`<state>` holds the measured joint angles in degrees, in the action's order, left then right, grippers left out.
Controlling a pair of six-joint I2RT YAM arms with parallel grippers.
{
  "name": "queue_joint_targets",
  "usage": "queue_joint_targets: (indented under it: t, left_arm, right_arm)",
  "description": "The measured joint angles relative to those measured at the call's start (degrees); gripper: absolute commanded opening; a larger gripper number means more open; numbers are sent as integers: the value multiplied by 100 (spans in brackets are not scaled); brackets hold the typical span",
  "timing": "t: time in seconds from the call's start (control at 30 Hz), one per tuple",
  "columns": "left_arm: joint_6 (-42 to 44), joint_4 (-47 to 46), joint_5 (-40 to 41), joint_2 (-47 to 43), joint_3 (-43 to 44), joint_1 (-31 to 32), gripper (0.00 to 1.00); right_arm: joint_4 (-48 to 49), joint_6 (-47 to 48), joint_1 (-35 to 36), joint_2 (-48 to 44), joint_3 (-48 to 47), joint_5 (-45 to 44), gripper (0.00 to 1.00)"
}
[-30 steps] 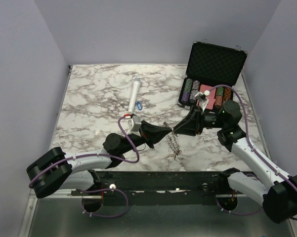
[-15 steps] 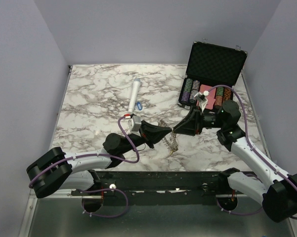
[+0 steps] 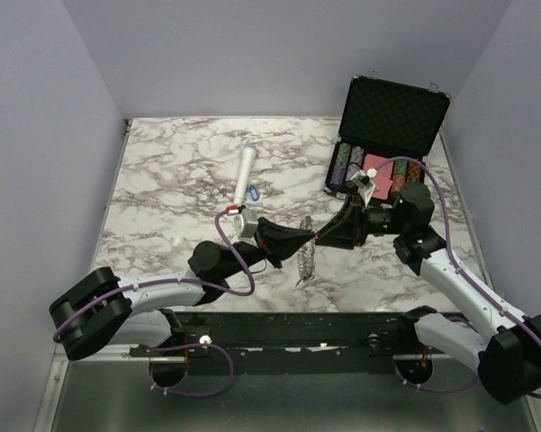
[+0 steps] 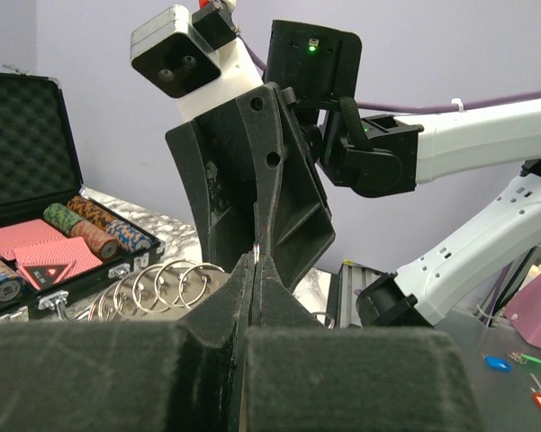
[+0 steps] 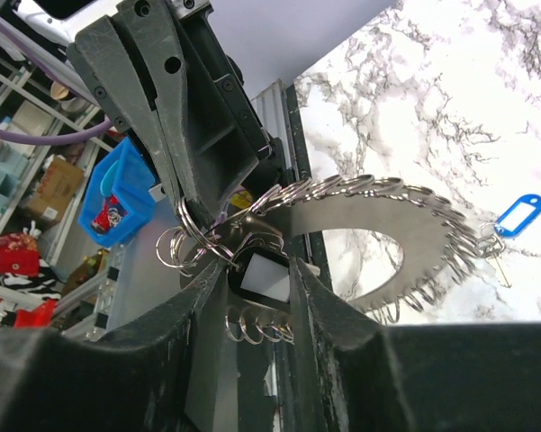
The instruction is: Put the keys on the keyring
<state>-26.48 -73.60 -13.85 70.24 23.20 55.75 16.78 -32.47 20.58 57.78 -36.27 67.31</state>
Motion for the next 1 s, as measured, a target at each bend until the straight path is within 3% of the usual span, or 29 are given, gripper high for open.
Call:
queue_joint_targets:
  t: [0.47,1.0]
  left_arm:
    - [-13,-22,-11,57,-2,0,0]
    - [-26,-22,-37,26,-85,0,0]
  right_arm:
    - [-490,1056,-190,2,-870,627,46]
    - [-1362,2291,-37,170,-890,811,29]
